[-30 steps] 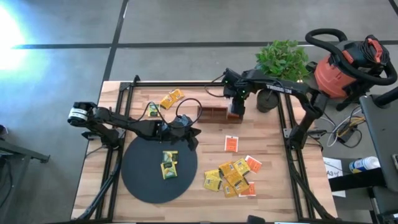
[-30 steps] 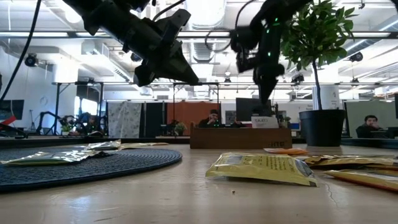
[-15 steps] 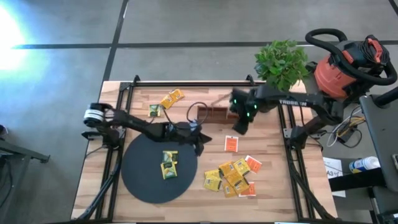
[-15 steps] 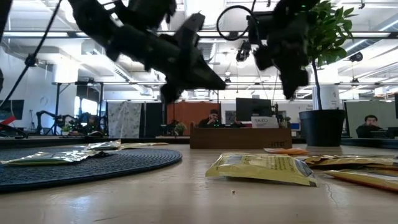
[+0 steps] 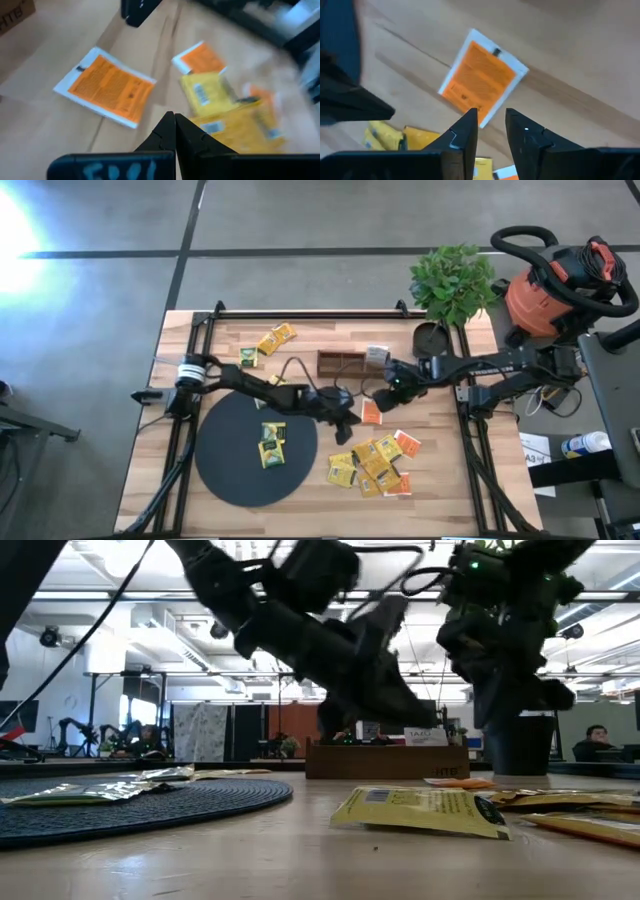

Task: Pick & Place Tea
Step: Put the top white tea bag into the right section of the wooden organizer

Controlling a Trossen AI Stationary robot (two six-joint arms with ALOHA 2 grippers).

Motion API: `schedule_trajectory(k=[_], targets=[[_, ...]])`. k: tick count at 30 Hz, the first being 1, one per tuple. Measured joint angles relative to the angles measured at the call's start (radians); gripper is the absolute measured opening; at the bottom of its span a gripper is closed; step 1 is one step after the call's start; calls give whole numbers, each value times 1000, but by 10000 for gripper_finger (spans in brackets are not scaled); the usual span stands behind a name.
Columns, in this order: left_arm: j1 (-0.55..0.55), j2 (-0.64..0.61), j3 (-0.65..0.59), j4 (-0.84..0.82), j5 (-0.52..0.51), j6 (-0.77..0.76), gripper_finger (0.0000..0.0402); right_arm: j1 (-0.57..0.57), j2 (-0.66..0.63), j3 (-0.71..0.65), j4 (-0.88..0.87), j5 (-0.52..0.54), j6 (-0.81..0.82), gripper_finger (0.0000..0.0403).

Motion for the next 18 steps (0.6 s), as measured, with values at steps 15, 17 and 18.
schedule_trajectory(k=[15, 17, 18], targets=[[0, 157, 130, -76, -9, 48, 0, 28, 29, -151, 179, 124, 106, 100], [4, 169, 138, -73, -9, 48, 0, 28, 44, -164, 205, 126, 118, 100], [5, 172, 139, -71, -8, 47, 0, 28, 51, -171, 219, 126, 119, 100]])
